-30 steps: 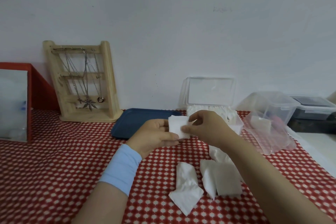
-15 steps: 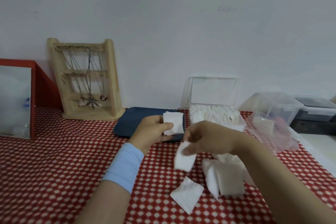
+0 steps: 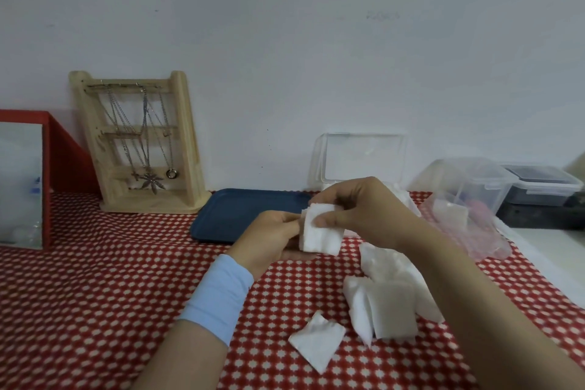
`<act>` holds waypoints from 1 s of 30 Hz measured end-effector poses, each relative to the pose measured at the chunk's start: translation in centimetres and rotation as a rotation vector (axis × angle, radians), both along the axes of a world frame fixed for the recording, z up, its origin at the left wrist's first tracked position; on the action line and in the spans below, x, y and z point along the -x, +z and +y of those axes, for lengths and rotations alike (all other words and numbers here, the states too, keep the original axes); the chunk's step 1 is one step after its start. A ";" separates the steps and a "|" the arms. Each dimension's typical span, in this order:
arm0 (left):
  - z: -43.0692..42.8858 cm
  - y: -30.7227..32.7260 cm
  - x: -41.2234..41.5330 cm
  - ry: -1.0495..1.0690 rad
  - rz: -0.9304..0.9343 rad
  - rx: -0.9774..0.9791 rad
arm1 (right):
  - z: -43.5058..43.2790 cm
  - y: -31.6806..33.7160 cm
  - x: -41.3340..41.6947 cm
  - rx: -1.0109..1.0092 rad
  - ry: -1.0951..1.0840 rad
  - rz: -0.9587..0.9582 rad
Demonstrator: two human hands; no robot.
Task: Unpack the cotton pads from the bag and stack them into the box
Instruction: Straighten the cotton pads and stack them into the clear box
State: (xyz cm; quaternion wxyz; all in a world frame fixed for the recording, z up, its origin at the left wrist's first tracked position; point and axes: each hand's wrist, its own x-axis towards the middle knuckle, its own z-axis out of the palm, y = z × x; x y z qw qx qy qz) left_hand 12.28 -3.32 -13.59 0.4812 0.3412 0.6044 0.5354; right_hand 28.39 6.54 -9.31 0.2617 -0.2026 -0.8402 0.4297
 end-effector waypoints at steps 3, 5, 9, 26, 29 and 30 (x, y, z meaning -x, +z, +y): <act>-0.3 0.4 -0.4 -0.028 -0.094 -0.019 | 0.0 -0.4 0.3 -0.075 -0.042 -0.030; -0.4 0.7 -0.3 -0.059 -0.142 -0.026 | 0.0 -0.6 0.4 -0.102 -0.086 -0.042; -0.6 1.1 -0.1 -0.087 -0.233 -0.039 | -0.4 -0.6 0.6 -0.186 -0.162 -0.068; -0.9 0.2 2.6 0.088 0.103 -0.054 | -4.7 -0.9 1.9 -0.197 0.552 -0.881; -0.8 0.1 2.6 0.086 0.076 -0.054 | -5.1 -1.1 2.3 -0.172 0.582 -0.932; -0.8 0.1 2.6 0.088 0.070 -0.055 | -5.2 -1.1 2.3 -0.170 0.573 -0.950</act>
